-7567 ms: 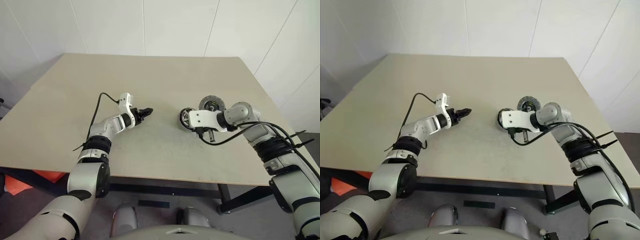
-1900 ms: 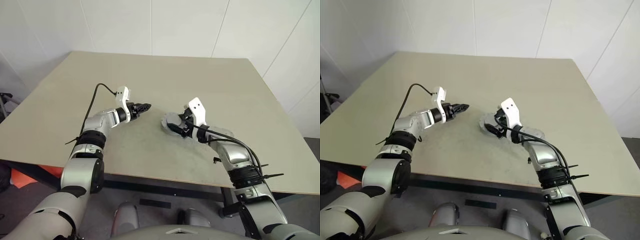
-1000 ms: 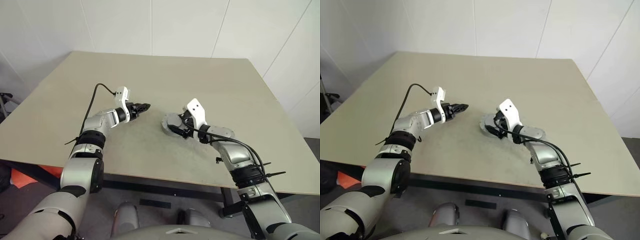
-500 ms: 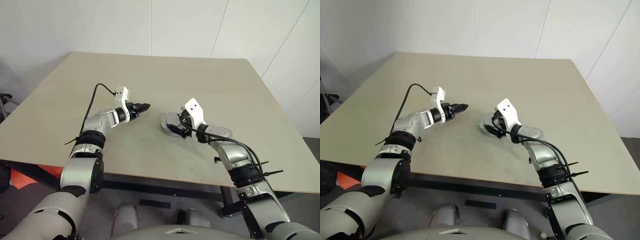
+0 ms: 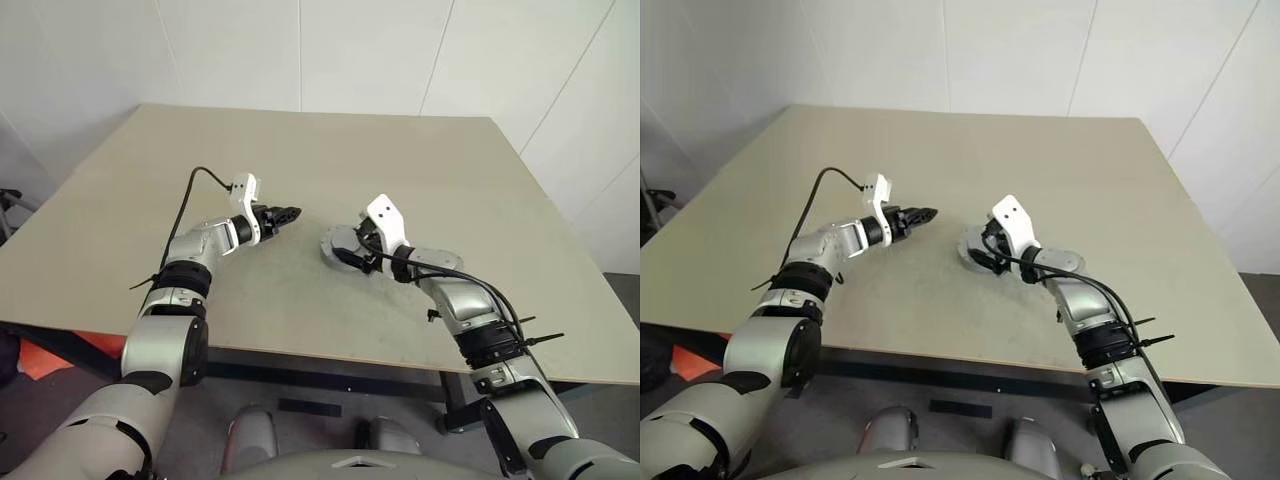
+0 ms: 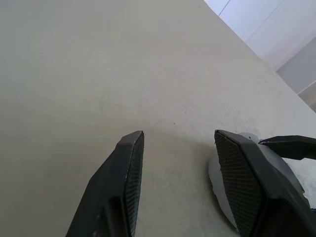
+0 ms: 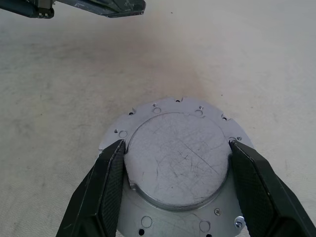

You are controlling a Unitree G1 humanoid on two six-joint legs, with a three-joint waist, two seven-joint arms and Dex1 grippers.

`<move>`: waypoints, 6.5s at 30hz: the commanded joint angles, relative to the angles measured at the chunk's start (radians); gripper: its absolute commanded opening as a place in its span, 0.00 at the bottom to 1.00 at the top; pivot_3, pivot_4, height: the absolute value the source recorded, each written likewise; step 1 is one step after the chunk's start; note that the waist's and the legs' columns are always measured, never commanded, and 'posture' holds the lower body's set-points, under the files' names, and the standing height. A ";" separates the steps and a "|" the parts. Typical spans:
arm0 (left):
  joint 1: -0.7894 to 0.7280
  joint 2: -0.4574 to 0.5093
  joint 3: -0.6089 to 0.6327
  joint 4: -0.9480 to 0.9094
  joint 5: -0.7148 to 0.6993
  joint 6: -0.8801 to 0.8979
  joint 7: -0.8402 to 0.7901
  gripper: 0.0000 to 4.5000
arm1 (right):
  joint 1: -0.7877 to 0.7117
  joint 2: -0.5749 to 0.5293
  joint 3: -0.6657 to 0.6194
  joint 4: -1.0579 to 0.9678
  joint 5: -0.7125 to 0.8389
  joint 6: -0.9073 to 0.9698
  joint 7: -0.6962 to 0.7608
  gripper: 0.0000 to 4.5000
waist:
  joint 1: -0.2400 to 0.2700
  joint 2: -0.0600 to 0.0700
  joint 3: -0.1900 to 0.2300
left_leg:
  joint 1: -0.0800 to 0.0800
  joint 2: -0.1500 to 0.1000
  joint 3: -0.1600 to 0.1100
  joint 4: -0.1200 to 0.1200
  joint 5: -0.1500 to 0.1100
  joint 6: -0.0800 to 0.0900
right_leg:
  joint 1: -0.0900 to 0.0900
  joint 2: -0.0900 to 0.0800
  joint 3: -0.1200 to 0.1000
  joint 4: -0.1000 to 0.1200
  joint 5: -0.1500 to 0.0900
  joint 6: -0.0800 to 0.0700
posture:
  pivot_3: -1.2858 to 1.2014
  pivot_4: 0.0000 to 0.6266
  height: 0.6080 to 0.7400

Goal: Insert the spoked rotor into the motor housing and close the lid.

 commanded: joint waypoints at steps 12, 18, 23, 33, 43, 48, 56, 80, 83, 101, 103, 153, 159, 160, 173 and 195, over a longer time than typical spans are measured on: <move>-0.109 -0.177 0.042 0.155 -0.030 0.073 0.033 0.01 | 0.042 -0.018 0.017 0.002 -0.040 0.050 -0.012 0.71 | 0.002 0.000 -0.001 | 0.001 -0.001 0.000 -0.006 0.000 0.000 | 0.004 0.000 -0.001 -0.009 0.000 0.000 | 0.52 0.00 1.00; -0.115 -0.178 0.030 0.164 -0.014 0.069 0.014 0.01 | 0.052 -0.021 0.011 -0.018 -0.039 0.057 -0.019 0.71 | 0.003 0.000 -0.001 | 0.002 -0.001 0.000 -0.006 0.000 0.000 | 0.005 0.000 0.000 -0.010 0.000 0.000 | 0.52 0.00 1.00; -0.119 -0.174 0.040 0.153 -0.029 0.082 -0.002 0.01 | 0.049 -0.021 0.010 -0.014 -0.040 0.056 -0.022 0.71 | 0.003 0.000 -0.001 | 0.002 -0.001 0.001 -0.007 0.000 0.000 | 0.005 0.000 -0.001 -0.010 0.000 0.000 | 0.52 0.00 1.00; -0.088 -0.165 -0.056 0.166 0.058 0.174 0.022 0.01 | 0.010 -0.021 -0.040 0.011 -0.030 0.065 -0.061 0.71 | 0.003 0.000 -0.001 | 0.007 -0.001 0.000 -0.007 0.000 0.000 | 0.010 0.000 -0.001 -0.011 0.000 0.000 | 0.52 0.00 1.00; -0.079 -0.169 -0.070 0.140 0.059 0.200 0.015 0.00 | 0.010 -0.052 -0.082 -0.075 0.004 0.114 -0.054 1.00 | 0.006 0.000 -0.001 | 0.012 -0.005 0.000 -0.012 -0.002 0.004 | 0.019 -0.001 0.000 -0.025 0.000 0.001 | 0.52 0.00 1.00; -0.078 -0.167 -0.068 0.134 0.060 0.198 0.013 0.00 | 0.017 -0.068 -0.096 -0.146 0.029 0.147 -0.031 1.00 | 0.010 0.001 -0.001 | 0.012 -0.006 0.000 -0.016 -0.002 0.004 | 0.019 -0.002 0.000 -0.024 0.000 0.000 | 0.52 0.00 1.00; -0.082 -0.167 -0.065 0.133 0.058 0.203 0.005 0.00 | 0.024 -0.134 -0.132 -0.298 0.119 0.217 0.045 1.00 | 0.008 0.000 -0.001 | 0.012 -0.007 0.000 -0.018 -0.002 0.004 | 0.018 -0.002 0.000 -0.024 0.000 0.000 | 0.52 0.00 1.00; -0.094 -0.170 -0.058 0.136 0.058 0.187 -0.010 0.00 | 0.087 -0.011 -0.499 -0.175 0.495 0.838 -0.116 1.00 | 0.013 0.001 -0.002 | 0.013 -0.009 0.001 -0.024 -0.002 0.003 | 0.017 -0.003 0.000 -0.024 0.002 -0.003 | 0.52 0.00 1.00; -0.095 -0.169 -0.057 0.136 0.058 0.185 -0.009 0.00 | 0.065 0.038 -0.525 -0.147 0.505 0.850 -0.154 1.00 | 0.010 0.001 -0.002 | 0.014 -0.008 0.001 -0.024 -0.002 0.003 | 0.018 -0.003 0.000 -0.024 0.002 -0.003 | 0.52 0.00 1.00; -0.102 -0.157 -0.047 0.143 0.056 0.169 0.004 0.00 | -0.100 0.317 -0.696 -0.054 0.592 0.903 -0.346 1.00 | 0.002 0.002 -0.003 | 0.015 -0.006 0.001 -0.029 0.004 -0.006 | 0.014 -0.001 0.000 -0.023 0.002 -0.003 | 0.52 0.00 1.00; -0.102 -0.156 -0.045 0.145 0.056 0.166 0.006 0.00 | -0.108 0.348 -0.690 -0.060 0.598 0.904 -0.355 1.00 | 0.002 0.002 -0.003 | 0.014 -0.006 0.001 -0.029 0.004 -0.006 | 0.013 0.000 0.000 -0.023 0.002 -0.003 | 0.52 0.00 1.00; -0.064 -0.037 0.434 0.122 -0.336 0.296 0.124 0.29 | -0.435 0.456 -0.980 0.146 1.014 0.635 -0.747 0.46 | 0.006 0.004 -0.002 | -0.004 -0.006 0.001 -0.027 0.006 -0.010 | -0.007 0.000 0.000 -0.012 0.001 -0.004 | 0.52 0.00 1.00; -0.027 -0.046 0.496 0.032 -0.453 0.403 0.112 0.75 | -0.428 0.447 -0.950 0.173 1.051 0.620 -0.783 0.46 | 0.007 0.004 -0.002 | -0.006 -0.005 0.000 -0.026 0.006 -0.010 | -0.008 0.000 -0.001 -0.012 0.001 -0.004 | 0.52 0.00 1.00; -0.034 -0.045 0.525 0.044 -0.494 0.454 0.123 0.85 | -0.426 0.447 -0.945 0.174 1.057 0.621 -0.787 0.46 | 0.007 0.004 -0.002 | -0.006 -0.005 0.000 -0.026 0.006 -0.010 | -0.008 0.000 -0.001 -0.012 0.001 -0.004 | 0.52 0.00 1.00; -0.053 -0.088 0.575 0.020 -0.648 0.668 0.175 0.99 | -0.396 0.455 -0.872 0.123 1.146 0.668 -0.816 0.46 | 0.007 0.004 -0.002 | -0.010 -0.005 0.000 -0.023 0.006 -0.010 | -0.012 0.000 0.000 -0.009 0.003 -0.001 | 0.52 0.00 1.00; -0.098 -0.142 0.553 0.045 -0.655 0.546 0.207 0.78 | -0.354 0.429 -0.800 0.091 1.181 0.643 -0.818 0.46 | 0.009 0.004 -0.002 | -0.011 -0.005 -0.001 -0.021 0.006 -0.010 | -0.012 0.000 -0.001 -0.008 0.004 0.000 | 0.52 0.00 1.00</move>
